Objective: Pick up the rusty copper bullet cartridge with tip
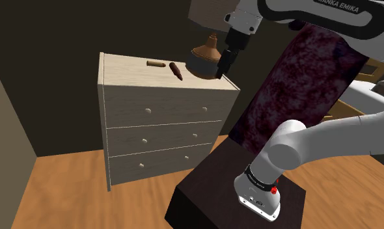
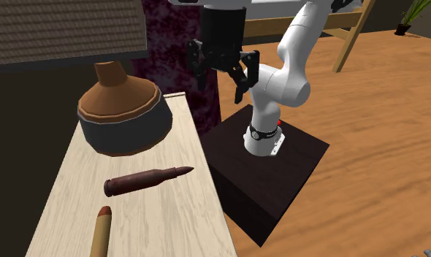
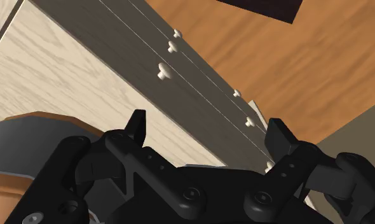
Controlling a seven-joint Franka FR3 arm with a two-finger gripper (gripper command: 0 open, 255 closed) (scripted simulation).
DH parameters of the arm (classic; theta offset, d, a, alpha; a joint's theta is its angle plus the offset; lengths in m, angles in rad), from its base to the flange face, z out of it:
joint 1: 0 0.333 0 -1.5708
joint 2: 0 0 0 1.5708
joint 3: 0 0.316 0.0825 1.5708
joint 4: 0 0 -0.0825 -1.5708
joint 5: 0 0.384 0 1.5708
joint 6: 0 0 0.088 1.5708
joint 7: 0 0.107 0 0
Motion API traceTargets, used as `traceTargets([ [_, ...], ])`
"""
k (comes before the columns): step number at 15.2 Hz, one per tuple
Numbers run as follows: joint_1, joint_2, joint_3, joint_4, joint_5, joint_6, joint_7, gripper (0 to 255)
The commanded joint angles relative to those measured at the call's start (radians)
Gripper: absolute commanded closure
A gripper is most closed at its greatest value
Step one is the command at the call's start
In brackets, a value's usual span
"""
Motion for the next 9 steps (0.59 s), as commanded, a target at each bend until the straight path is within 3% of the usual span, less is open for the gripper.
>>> traceTargets([
  [1, 0.000, 0.000, 0.000, 0.000, 0.000, 0.000, 0.000, 0],
  [9, -0.085, 0.376, 0.122, 0.269, 0.022, 0.022, 0.369, 0],
])
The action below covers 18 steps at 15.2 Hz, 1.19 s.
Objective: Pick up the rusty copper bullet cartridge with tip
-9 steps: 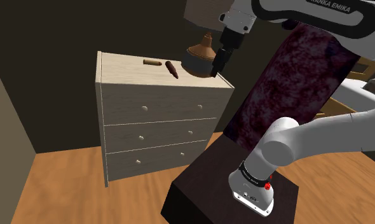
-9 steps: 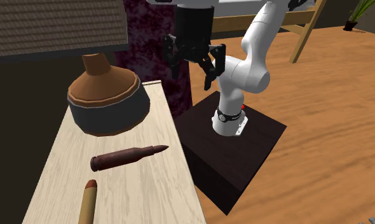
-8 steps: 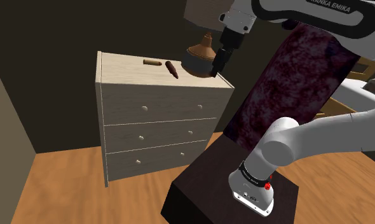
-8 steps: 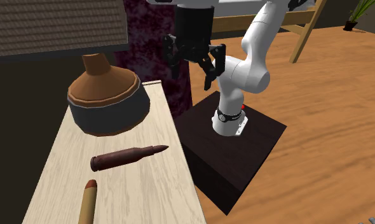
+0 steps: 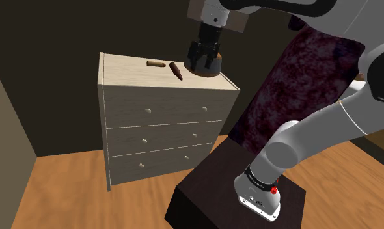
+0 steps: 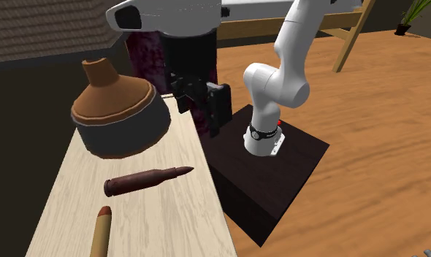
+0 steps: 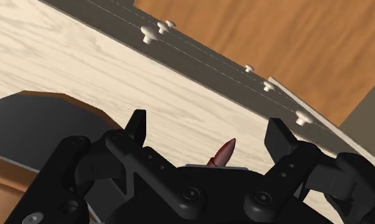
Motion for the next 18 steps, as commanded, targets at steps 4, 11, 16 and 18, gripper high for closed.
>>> traceTargets([
  [4, -0.040, 0.244, 0.048, 0.203, -0.016, -0.018, 0.235, 0],
  [11, -0.055, 0.392, 0.059, 0.303, -0.033, -0.006, 0.366, 0],
  [16, -0.061, 0.390, 0.065, 0.240, -0.032, 0.055, 0.364, 0],
  [18, -0.059, 0.397, 0.068, 0.241, -0.033, 0.061, 0.369, 255],
])
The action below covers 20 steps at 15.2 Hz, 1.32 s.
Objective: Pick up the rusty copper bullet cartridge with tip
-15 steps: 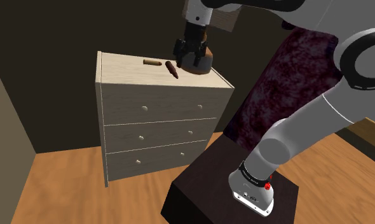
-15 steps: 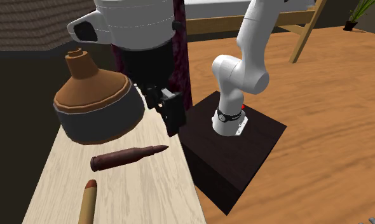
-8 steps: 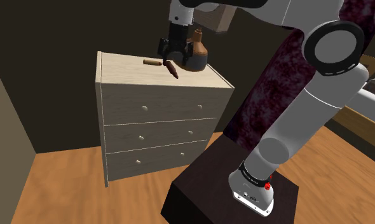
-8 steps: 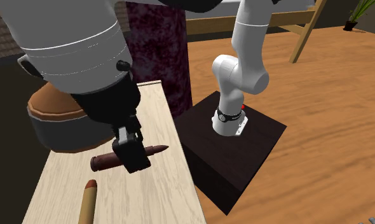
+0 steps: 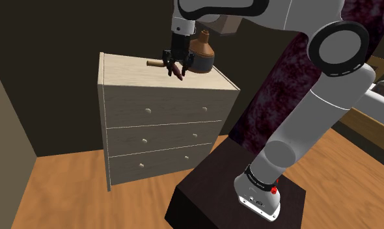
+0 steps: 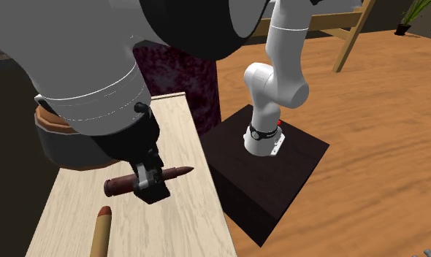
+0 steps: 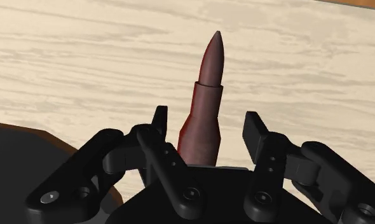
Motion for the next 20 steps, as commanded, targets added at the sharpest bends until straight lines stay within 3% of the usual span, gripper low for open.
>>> traceTargets([
  [1, -0.002, 0.005, -0.002, -0.001, -0.001, 0.003, 0.000, 255],
  [9, -0.004, -0.003, -0.004, -0.003, 0.000, -0.002, -0.005, 255],
  [20, -0.005, 0.009, -0.003, 0.159, -0.003, -0.153, 0.001, 255],
])
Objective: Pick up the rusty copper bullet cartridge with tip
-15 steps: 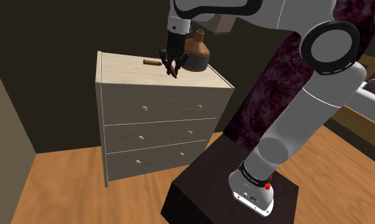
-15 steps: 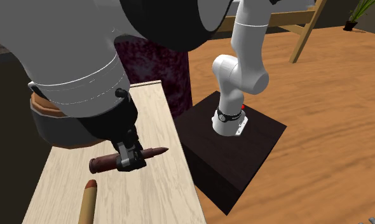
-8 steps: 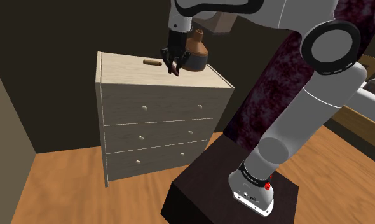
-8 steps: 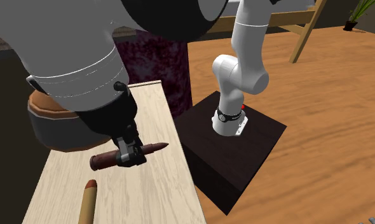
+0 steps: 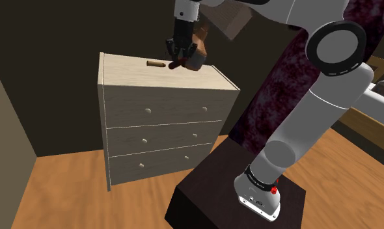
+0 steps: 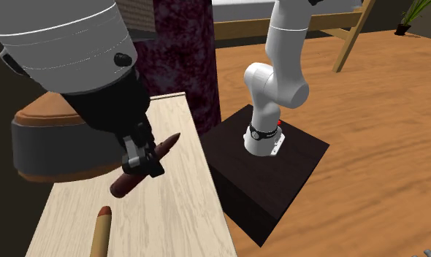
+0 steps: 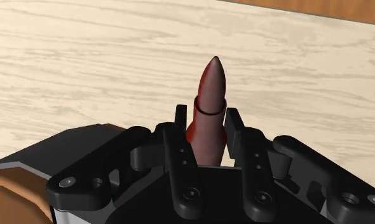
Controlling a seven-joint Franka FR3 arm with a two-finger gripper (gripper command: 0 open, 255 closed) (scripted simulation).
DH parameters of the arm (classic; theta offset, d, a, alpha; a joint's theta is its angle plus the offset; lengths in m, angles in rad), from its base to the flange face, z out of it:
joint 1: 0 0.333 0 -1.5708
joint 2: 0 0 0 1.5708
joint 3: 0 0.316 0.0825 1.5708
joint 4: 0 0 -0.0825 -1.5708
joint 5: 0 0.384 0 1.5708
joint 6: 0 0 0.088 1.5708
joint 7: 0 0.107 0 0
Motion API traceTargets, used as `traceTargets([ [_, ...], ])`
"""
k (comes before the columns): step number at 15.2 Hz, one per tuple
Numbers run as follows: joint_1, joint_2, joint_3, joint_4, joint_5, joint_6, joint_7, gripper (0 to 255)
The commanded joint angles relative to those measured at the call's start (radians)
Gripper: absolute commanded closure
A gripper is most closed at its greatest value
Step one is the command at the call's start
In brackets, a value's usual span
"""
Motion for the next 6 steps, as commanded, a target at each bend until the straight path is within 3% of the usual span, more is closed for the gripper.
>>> traceTargets([
  [1, -0.001, -0.002, -0.001, 0.034, -0.004, -0.024, 0.003, 255],
  [6, -0.001, 0.008, -0.001, 0.088, -0.006, -0.069, 0.006, 255],
])
